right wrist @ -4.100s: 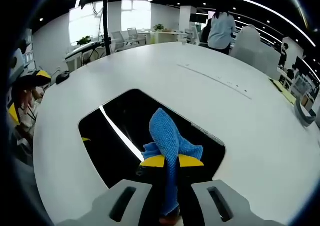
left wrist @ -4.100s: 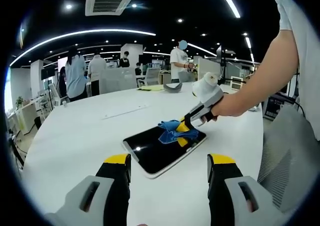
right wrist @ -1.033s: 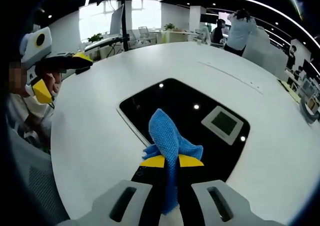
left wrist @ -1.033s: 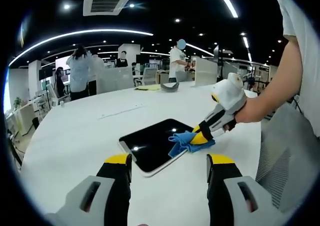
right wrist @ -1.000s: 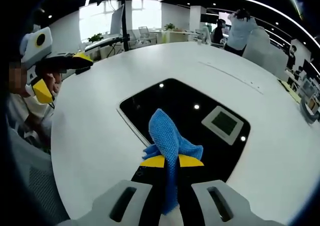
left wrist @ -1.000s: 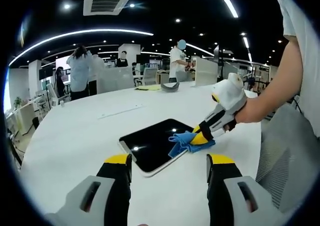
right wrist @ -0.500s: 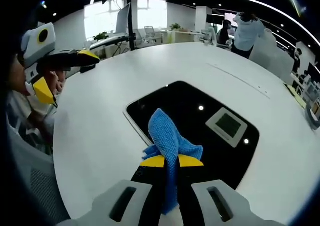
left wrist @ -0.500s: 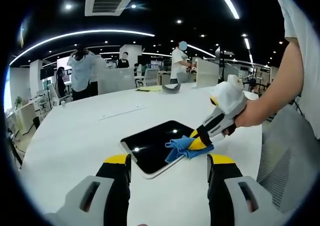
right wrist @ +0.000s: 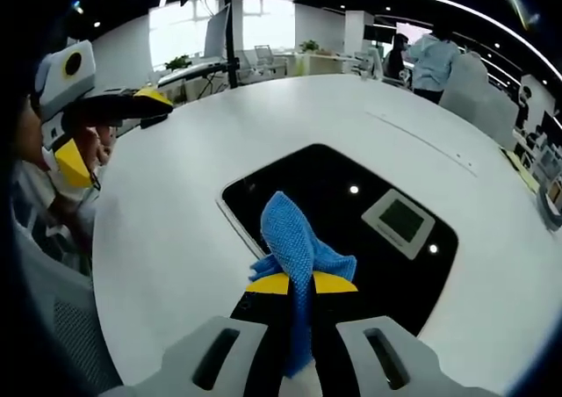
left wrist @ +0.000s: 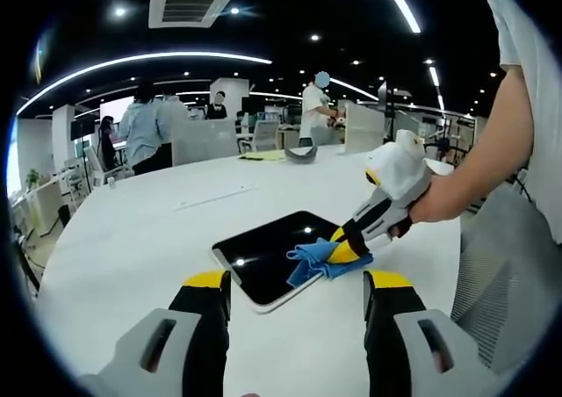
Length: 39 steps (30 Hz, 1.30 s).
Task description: Wipe the mirror surface with the cleaning cloth until all visible marks leave the cleaned area.
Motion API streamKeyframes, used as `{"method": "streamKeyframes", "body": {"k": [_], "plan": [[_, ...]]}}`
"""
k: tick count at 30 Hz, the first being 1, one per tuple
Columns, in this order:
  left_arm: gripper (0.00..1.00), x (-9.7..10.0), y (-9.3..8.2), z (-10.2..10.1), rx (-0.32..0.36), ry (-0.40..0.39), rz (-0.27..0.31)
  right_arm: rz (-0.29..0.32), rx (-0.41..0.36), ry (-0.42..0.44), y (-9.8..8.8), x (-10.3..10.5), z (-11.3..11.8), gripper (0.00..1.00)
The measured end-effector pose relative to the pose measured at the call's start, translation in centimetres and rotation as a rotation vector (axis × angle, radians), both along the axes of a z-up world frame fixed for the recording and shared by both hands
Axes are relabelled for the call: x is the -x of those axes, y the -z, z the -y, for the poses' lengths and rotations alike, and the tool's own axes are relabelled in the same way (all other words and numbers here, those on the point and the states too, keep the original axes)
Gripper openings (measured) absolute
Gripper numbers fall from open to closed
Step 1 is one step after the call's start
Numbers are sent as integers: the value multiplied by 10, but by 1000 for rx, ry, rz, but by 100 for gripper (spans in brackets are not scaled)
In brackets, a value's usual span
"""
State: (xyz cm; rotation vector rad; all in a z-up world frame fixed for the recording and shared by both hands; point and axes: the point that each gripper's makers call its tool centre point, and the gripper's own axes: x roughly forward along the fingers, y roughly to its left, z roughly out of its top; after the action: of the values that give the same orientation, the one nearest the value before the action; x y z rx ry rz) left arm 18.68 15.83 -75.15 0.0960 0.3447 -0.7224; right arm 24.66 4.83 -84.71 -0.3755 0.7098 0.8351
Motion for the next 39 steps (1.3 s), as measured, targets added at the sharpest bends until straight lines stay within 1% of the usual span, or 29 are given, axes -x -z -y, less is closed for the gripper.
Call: {"method": "streamKeyframes", "body": {"k": [6,12,17,39], "plan": [[61,0,0,0,-1,1,1,0,0,0,0,-1,-2,2],[61,0,1,-1,-2,-1,-2,1,0,-11,-1,-6,-9,2],[61,-1,1,-2,-2,-2,-2,5,4,-19,0,-7,-9,2],[61,1,0,-5,-3,-7,-1,4,-1,-8,0,-18,-17,2]]}}
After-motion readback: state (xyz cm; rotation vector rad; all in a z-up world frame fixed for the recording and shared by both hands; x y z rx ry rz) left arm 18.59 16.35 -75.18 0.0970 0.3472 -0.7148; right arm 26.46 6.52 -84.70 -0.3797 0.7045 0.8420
